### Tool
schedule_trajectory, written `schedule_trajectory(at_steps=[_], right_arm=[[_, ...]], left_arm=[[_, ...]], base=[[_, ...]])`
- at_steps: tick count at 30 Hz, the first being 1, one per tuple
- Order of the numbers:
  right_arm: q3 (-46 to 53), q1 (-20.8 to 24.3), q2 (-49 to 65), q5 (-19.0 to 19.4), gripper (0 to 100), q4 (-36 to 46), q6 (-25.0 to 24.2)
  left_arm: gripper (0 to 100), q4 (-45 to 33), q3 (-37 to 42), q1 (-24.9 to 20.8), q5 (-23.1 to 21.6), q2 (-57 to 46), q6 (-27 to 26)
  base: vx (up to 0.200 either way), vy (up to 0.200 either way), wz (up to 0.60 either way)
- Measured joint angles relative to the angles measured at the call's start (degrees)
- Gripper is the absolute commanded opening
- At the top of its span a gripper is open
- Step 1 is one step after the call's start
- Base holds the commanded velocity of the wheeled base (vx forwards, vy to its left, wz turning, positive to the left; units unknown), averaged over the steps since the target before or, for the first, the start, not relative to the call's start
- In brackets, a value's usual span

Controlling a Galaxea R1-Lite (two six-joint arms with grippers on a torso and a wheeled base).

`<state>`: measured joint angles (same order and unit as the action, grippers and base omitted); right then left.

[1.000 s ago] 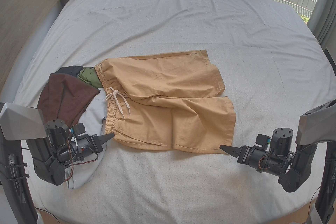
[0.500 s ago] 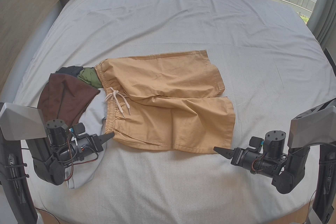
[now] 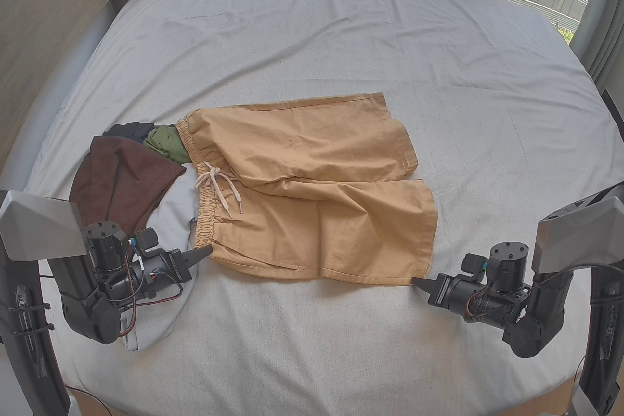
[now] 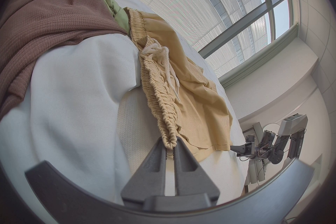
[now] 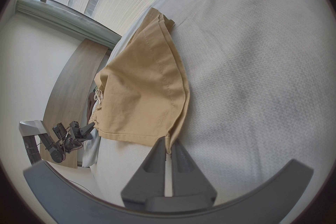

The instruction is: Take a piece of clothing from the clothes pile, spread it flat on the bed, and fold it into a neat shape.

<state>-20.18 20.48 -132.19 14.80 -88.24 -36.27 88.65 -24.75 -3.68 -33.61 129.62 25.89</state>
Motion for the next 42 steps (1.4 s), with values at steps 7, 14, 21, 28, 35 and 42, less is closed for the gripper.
schedule_trajectory(at_steps=[7, 14, 21, 28, 35, 42], right_arm=[[0.69, -0.11, 0.37, 0.04, 0, -0.04, -0.18], [1.60, -0.11, 0.68, 0.26, 100, -0.12, 0.00], [1.24, -0.20, 0.88, 0.28, 100, -0.48, 0.06], [0.69, -0.48, 1.13, 0.30, 0, -0.55, 0.00], [0.66, -0.63, 0.89, -0.18, 0, 0.00, -0.02], [0.61, -0.54, 0.80, -0.02, 0, -0.09, -0.02]], left_arm=[[0, 0.06, 1.29, 0.49, -2.27, -1.01, 0.35], [0, 0.04, 3.25, 1.84, -6.40, -2.69, 0.07], [0, -0.07, 3.11, 2.47, -6.46, -3.00, 0.11], [0, -0.02, 3.11, 2.45, -6.46, -3.05, 0.11], [0, -0.05, 3.04, 2.45, -6.46, -3.05, 0.05], [0, 0.00, 3.06, 2.47, -6.46, -3.05, 0.02]], base=[[0.000, 0.000, 0.00], [0.000, 0.000, 0.00], [0.000, 0.000, 0.00], [0.000, 0.000, 0.00], [0.000, 0.000, 0.00], [0.000, 0.000, 0.00]])
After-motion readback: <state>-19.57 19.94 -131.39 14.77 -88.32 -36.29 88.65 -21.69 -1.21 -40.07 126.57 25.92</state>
